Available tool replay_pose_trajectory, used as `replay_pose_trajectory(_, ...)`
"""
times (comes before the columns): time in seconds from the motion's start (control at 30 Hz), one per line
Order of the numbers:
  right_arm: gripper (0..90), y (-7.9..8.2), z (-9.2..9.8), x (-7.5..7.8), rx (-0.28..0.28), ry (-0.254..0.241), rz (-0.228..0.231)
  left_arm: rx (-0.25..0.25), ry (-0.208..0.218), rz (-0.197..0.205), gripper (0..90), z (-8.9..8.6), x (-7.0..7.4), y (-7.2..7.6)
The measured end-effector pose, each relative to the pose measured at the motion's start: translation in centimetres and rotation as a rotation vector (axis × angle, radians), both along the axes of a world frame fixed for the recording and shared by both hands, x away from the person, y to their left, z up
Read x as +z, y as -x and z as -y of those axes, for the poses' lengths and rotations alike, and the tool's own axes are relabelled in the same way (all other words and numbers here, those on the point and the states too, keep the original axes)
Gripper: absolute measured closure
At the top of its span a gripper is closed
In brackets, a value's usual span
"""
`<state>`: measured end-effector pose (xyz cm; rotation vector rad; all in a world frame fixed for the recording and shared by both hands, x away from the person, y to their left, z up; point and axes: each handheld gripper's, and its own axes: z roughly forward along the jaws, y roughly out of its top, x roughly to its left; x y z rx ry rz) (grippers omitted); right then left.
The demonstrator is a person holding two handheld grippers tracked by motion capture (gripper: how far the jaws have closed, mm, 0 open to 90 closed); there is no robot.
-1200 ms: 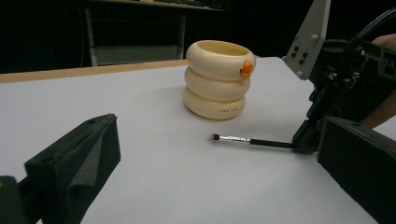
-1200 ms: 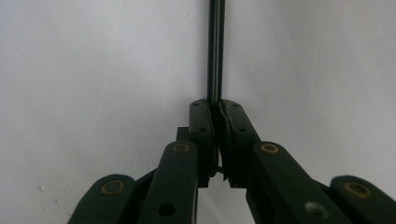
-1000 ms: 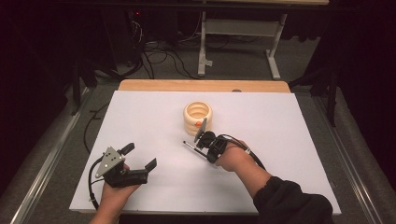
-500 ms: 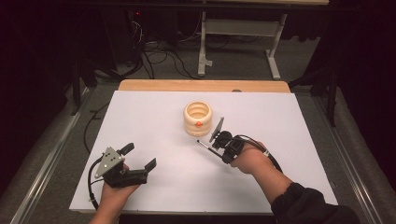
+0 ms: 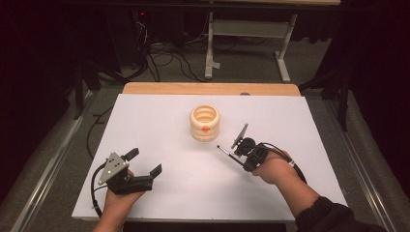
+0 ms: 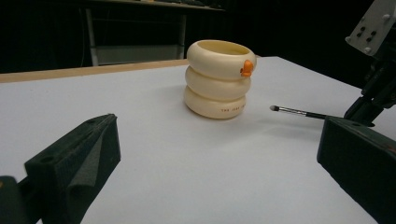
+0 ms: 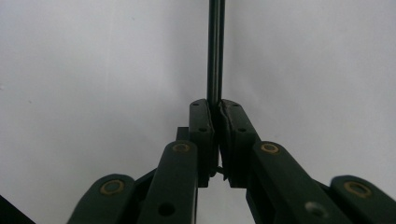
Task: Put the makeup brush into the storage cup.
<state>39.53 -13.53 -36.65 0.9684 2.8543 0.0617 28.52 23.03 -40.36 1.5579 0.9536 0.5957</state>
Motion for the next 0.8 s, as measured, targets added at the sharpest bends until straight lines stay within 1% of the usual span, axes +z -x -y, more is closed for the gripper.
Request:
replay_pose_trajectory(0.03,86.5,0.0,0.6,-0.2,-0.010,0.001,0.005,0.000,0.000,0.000,0.2,0.0,0.0,0.0)
replay_pose_trajectory(0.07,86.5,0.0,0.6,-0.2,-0.010,0.001,0.005,0.001,-0.001,0.000,0.2,0.0,0.0,0.0)
replay_pose_trajectory(0.1,86.5,0.1,1.2,-0.3,-0.028,0.002,0.004,0.001,0.000,0.000,0.2,0.0,0.0,0.0)
replay_pose_trajectory(0.17,86.5,0.0,1.4,-0.3,-0.021,0.009,0.006,0.001,0.000,0.000,0.2,0.0,0.0,0.0)
replay_pose_trajectory(0.2,86.5,-0.1,2.0,-0.4,-0.026,0.007,0.008,0.001,0.000,0.000,0.2,0.0,0.0,0.0)
replay_pose_trajectory(0.27,86.5,-0.1,2.2,-0.4,-0.031,0.012,0.013,0.001,0.000,0.000,0.2,0.0,0.0,0.0)
replay_pose_trajectory(0.3,86.5,0.0,2.5,-0.4,-0.057,0.013,0.010,0.001,-0.001,0.000,0.2,0.0,0.0,0.0)
replay_pose_trajectory(0.37,86.5,-0.2,3.1,-0.5,-0.051,0.014,0.015,0.001,-0.001,0.000,0.2,0.0,0.0,0.0)
replay_pose_trajectory(0.4,86.5,-0.1,3.2,-0.5,-0.077,0.011,0.006,0.001,-0.001,0.000,0.2,0.0,0.0,0.0)
replay_pose_trajectory(0.43,86.5,-0.1,3.5,-0.6,-0.082,0.013,0.003,0.001,-0.002,0.000,0.2,0.0,0.0,0.0)
replay_pose_trajectory(0.47,86.5,-0.2,3.7,-0.7,-0.082,0.014,0.013,0.001,-0.002,0.000,0.2,0.0,0.0,0.0)
replay_pose_trajectory(0.5,86.5,-0.2,4.0,-0.8,-0.080,0.017,0.008,0.002,-0.001,0.001,0.2,0.0,0.0,0.0)
replay_pose_trajectory(0.53,86.5,-0.2,4.2,-0.9,-0.093,0.017,0.012,0.002,-0.001,0.001,0.2,0.0,0.0,0.0)
replay_pose_trajectory(0.57,86.5,-0.2,4.4,-1.0,-0.088,0.023,0.017,0.002,-0.002,0.001,0.2,0.0,0.0,0.0)
replay_pose_trajectory(0.6,86.5,-0.3,4.7,-1.0,-0.085,0.024,0.011,0.002,-0.002,0.001,0.2,0.0,0.0,0.0)
replay_pose_trajectory(0.63,86.5,-0.2,4.9,-1.1,-0.110,0.024,0.007,0.002,-0.002,0.000,0.2,0.1,0.0,0.0)
replay_pose_trajectory(0.8,86.5,-0.3,5.6,-1.4,-0.101,0.021,0.008,0.002,-0.003,0.000,0.2,0.0,0.0,0.0)
